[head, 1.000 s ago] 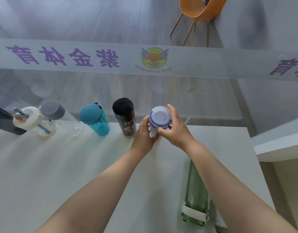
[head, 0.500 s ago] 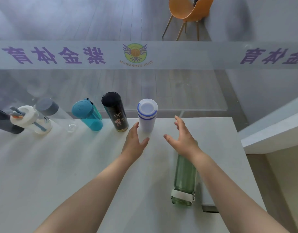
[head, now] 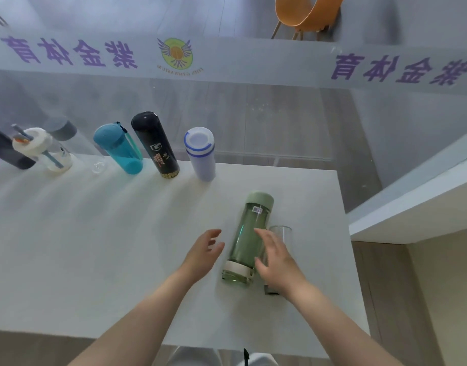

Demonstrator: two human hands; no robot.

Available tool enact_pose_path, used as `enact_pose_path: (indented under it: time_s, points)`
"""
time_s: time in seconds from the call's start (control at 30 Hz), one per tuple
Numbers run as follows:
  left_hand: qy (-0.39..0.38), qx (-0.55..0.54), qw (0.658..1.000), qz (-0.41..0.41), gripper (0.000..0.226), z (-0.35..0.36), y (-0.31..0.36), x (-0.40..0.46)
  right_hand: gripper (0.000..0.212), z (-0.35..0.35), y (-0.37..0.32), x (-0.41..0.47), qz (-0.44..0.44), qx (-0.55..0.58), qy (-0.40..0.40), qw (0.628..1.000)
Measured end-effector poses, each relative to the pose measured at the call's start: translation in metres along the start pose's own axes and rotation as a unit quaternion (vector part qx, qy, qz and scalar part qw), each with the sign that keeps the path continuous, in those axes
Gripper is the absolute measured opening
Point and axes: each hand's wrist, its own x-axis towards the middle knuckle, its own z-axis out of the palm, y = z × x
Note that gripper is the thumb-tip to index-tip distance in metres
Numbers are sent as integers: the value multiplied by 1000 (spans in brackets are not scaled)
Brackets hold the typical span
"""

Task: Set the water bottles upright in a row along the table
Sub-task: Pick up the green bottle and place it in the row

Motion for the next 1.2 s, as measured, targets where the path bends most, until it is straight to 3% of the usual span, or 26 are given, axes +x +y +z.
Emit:
enact_pose_path:
  time_s: [0.27, 0.57, 0.83, 1.03, 1.2]
  points:
    - [-6, -108, 993, -40, 40, 35, 0, -50, 70, 19, 22, -20, -92, -197, -67, 974]
    - [-4, -138, 989, -52, 44, 43, 5, -63, 80, 32, 27, -25, -129, -277, -52, 951]
    - [-31, -149, 988, -36, 42, 45, 16, -65, 79, 29, 28, -28, -131, -264, -33, 955]
    - [-13, -188, 982, -28, 25, 29, 20, -67, 78, 14, 25, -28, -169, -210, -19, 963]
    - [-2, -218, 976, 8, 28, 12, 39, -74, 85, -3, 21, -31, -173, -157, 13, 972]
